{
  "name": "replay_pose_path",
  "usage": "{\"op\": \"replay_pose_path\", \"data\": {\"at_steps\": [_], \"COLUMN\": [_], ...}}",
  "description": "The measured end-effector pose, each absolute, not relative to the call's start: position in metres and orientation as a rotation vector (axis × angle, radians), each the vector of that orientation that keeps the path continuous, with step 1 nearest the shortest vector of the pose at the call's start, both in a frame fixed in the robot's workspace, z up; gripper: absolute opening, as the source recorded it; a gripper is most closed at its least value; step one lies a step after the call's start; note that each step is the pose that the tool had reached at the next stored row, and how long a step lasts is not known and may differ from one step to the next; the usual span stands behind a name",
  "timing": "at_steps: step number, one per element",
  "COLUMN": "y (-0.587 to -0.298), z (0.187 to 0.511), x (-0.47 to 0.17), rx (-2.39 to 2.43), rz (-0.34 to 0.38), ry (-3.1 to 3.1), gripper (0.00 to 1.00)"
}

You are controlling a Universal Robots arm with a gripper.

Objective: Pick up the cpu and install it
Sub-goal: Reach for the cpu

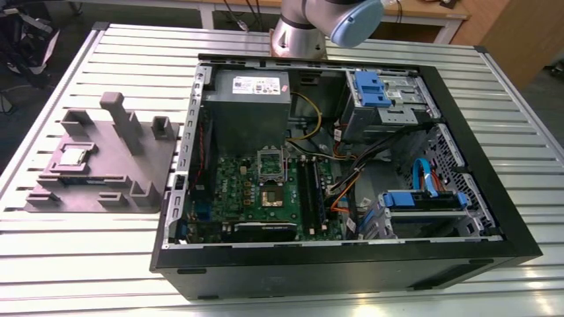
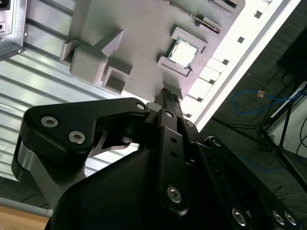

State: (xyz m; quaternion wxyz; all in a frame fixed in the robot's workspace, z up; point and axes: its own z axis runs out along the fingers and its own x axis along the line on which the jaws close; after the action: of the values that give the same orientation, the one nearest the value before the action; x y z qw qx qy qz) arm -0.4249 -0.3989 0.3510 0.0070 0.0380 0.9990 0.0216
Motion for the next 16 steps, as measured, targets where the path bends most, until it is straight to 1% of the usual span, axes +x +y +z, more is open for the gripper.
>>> {"op": "replay_pose_path", "data": {"at_steps": [8,9,16], "y": [-0.399,-0.399,-0.399], "z": [0.351,0.35,0.349], "x": [-0.426,-0.438,-0.441], "rx": [0.119,0.119,0.119], "rz": [0.068,0.068,0.068], "ry": [3.125,3.125,3.125], "gripper": [0.1,0.1,0.1]}}
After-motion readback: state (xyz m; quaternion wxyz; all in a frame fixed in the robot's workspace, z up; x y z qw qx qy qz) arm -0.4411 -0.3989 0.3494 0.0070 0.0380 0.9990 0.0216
